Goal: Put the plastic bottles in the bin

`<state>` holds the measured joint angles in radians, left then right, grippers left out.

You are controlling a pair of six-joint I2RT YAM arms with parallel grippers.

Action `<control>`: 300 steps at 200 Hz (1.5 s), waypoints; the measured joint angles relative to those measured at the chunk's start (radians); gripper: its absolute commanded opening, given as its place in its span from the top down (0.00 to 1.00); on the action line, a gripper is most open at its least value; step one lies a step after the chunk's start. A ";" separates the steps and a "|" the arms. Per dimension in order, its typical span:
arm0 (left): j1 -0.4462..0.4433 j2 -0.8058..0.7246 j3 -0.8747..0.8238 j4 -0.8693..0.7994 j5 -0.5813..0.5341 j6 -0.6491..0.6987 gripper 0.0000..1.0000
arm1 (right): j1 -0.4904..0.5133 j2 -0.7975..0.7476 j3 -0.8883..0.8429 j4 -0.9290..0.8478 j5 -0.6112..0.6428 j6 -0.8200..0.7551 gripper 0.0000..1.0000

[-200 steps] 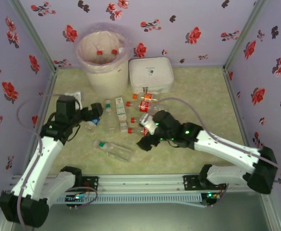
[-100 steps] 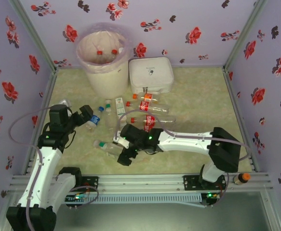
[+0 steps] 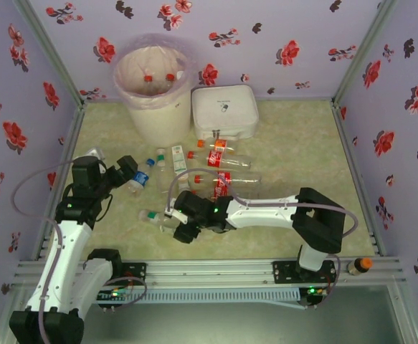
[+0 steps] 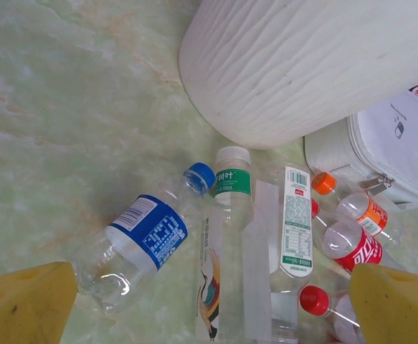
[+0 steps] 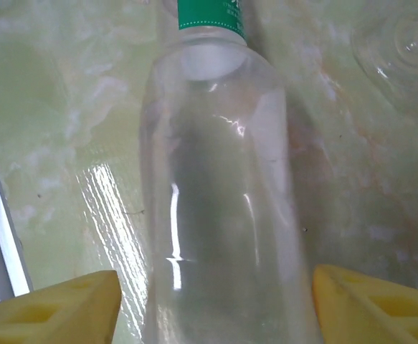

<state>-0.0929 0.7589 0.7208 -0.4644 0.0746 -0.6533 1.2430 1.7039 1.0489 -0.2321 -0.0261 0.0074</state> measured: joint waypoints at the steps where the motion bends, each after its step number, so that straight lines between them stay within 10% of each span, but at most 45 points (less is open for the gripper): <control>1: 0.000 0.000 0.000 0.000 0.000 0.000 0.03 | 0.000 0.000 0.000 0.000 0.000 0.000 0.33; 46: 0.000 0.000 0.000 -0.001 -0.004 0.000 0.02 | 0.001 -0.011 -0.009 0.001 0.008 0.003 0.54; 173: -0.005 -0.080 0.040 0.191 0.219 -0.140 0.06 | -0.110 -0.554 -0.267 0.036 0.109 0.032 0.65; 239: -0.483 0.213 0.023 0.555 0.101 -0.280 0.01 | -0.232 -0.721 -0.430 0.201 0.217 0.084 0.67; 300: -0.579 0.323 0.039 0.655 0.063 -0.275 0.13 | -0.237 -0.729 -0.463 0.309 0.233 0.107 0.66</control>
<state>-0.6724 1.0817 0.7597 0.1905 0.1375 -0.9283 1.0058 0.9745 0.5858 0.0772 0.2066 0.1146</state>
